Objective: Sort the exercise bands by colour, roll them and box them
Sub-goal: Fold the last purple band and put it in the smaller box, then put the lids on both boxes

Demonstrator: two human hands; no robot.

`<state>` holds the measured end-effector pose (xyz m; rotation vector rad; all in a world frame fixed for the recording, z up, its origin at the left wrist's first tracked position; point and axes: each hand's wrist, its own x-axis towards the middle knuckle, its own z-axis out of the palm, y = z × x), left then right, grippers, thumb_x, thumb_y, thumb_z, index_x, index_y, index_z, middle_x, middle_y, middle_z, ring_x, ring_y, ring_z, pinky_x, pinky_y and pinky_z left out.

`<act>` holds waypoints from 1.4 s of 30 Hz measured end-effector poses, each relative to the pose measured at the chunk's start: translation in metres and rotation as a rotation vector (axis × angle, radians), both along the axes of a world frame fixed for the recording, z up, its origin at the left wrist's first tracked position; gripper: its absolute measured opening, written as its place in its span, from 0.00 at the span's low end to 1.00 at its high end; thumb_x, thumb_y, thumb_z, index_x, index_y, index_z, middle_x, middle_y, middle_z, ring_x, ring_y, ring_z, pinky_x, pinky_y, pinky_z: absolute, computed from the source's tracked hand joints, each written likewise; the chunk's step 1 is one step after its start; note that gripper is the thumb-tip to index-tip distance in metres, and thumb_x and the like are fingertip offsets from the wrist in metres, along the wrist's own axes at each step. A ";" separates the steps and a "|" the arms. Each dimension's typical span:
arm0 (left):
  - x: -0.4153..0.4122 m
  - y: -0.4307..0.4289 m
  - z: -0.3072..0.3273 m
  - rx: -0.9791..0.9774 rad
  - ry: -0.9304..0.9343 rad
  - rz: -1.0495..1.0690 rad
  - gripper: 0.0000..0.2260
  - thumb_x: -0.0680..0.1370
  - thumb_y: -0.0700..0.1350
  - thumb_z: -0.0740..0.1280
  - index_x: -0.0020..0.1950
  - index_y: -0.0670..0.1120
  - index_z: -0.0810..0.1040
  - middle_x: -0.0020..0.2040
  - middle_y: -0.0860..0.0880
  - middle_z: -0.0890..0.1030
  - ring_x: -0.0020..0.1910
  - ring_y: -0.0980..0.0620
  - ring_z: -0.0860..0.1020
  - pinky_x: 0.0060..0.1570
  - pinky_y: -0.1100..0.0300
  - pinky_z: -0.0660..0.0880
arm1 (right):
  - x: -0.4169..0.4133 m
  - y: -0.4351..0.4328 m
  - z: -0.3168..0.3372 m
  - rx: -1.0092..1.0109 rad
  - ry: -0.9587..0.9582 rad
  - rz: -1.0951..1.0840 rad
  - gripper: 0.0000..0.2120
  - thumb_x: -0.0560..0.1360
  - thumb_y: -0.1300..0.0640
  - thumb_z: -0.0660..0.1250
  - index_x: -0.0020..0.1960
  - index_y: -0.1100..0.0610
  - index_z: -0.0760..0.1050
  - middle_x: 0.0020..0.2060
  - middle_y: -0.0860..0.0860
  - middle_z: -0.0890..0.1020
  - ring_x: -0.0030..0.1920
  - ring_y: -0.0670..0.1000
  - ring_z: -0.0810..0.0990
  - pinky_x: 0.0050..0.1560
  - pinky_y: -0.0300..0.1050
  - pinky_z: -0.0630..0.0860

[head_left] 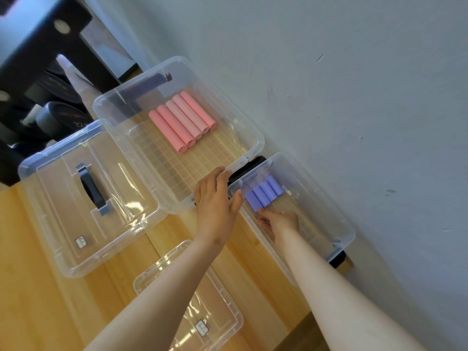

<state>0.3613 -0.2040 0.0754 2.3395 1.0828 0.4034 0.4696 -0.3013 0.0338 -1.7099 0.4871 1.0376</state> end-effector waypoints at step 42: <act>-0.292 0.037 0.143 0.032 0.391 -0.134 0.33 0.81 0.63 0.51 0.80 0.49 0.45 0.81 0.50 0.43 0.79 0.51 0.41 0.77 0.53 0.43 | -0.263 0.035 0.183 0.047 -0.877 0.927 0.27 0.79 0.50 0.65 0.75 0.51 0.62 0.77 0.48 0.59 0.77 0.48 0.53 0.76 0.47 0.55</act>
